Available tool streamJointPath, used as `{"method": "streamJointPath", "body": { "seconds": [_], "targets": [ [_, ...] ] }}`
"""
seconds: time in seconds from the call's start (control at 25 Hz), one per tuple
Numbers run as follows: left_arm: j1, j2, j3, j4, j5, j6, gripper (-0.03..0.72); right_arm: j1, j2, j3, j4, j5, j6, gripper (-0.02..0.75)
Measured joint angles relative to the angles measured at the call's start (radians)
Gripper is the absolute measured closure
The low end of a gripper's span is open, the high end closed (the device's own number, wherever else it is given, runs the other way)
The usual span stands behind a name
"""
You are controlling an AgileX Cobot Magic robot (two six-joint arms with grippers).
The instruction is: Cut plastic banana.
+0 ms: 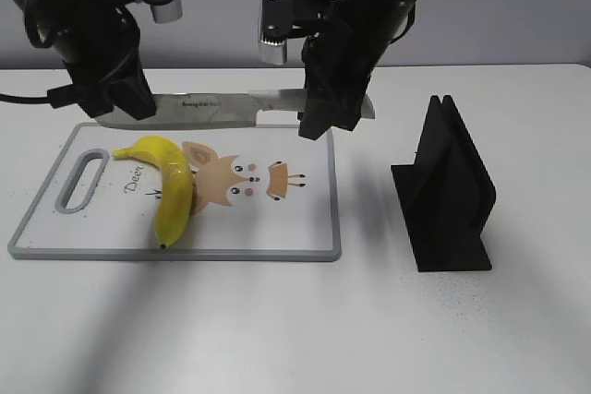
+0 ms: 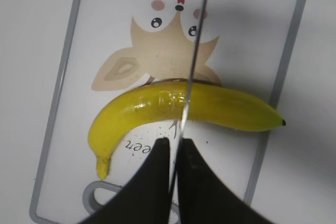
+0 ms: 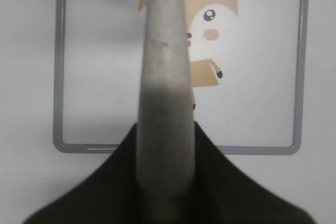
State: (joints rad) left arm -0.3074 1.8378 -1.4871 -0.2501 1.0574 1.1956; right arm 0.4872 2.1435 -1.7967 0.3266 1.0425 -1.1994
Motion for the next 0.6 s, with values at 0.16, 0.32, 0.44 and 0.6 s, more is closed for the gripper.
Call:
{"method": "streamJointPath", "body": {
  "seconds": [0.16, 0.32, 0.44, 0.6],
  "targets": [
    [0.0, 0.043, 0.0, 0.02, -0.024, -0.009, 0.671, 0.007, 0.051, -0.053, -0.034, 0.014, 0.047, 0.549],
    [0.013, 0.062, 0.0, 0.049, -0.032, -0.012, 0.671, 0.019, 0.101, -0.113, -0.037, 0.035, 0.09, 0.545],
    [0.046, 0.069, 0.0, 0.03, -0.028, -0.009, 0.671, 0.027, 0.116, -0.125, -0.025, 0.025, 0.099, 0.545],
    [0.091, 0.07, 0.0, -0.015, -0.013, 0.002, 0.669, 0.034, 0.126, -0.132, -0.008, -0.001, 0.103, 0.545]
  ]
}}
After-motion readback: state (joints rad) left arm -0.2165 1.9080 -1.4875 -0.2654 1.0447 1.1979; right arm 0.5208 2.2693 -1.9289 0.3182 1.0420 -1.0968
